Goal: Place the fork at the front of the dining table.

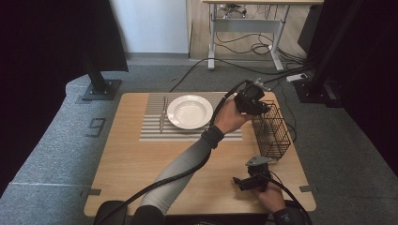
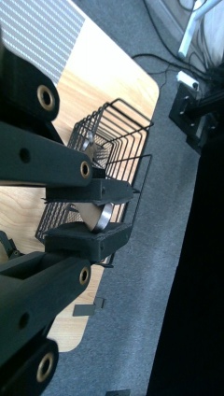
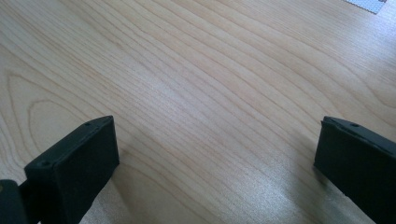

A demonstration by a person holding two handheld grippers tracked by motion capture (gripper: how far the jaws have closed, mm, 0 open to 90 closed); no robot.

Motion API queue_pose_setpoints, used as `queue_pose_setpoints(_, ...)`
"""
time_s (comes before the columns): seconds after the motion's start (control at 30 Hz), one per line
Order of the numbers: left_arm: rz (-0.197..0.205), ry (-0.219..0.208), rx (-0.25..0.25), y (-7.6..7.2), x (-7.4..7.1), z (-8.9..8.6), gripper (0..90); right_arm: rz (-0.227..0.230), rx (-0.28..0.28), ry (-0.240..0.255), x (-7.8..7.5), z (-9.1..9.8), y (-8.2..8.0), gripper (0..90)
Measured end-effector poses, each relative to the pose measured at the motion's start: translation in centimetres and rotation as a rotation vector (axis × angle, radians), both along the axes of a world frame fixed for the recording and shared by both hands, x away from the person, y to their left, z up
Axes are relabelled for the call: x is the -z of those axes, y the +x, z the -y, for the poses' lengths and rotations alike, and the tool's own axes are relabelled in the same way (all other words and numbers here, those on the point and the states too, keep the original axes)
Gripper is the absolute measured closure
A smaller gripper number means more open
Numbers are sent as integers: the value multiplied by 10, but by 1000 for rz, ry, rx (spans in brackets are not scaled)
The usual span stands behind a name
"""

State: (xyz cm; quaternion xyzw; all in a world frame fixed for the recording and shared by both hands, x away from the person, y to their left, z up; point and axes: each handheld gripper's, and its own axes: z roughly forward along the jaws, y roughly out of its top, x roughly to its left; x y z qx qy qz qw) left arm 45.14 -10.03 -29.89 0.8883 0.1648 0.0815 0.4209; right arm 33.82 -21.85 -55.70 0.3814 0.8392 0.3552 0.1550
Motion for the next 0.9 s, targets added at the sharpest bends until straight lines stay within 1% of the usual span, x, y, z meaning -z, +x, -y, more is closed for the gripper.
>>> queue_pose_setpoints(0.07, 5, -3, -5, -1, -5, -4, 787, 1, 1, 1, 0, 0, 0, 0)
queue_pose_setpoints(0.23, 13, 6, -8, -4, -14, -14, 787, 2, 2, 2, 0, 0, 0, 0)
queue_pose_setpoints(0.33, 15, 5, -9, -6, -17, -20, 787, 2, 0, 2, 0, 0, 0, 0)
queue_pose_setpoints(0.5, 13, 1, -16, -10, -19, -37, 788, 3, -5, 3, 0, 0, 1, 0)
queue_pose_setpoints(0.63, 7, 9, -24, -11, -17, -54, 788, 2, -10, 2, 0, 0, 1, 0)
queue_pose_setpoints(0.73, -1, 12, -31, -12, -13, -65, 788, 4, -17, 1, 0, 0, 1, 0)
queue_pose_setpoints(0.9, -25, 25, -39, -13, 1, -81, 788, -5, -41, -1, -1, 0, 1, 15)
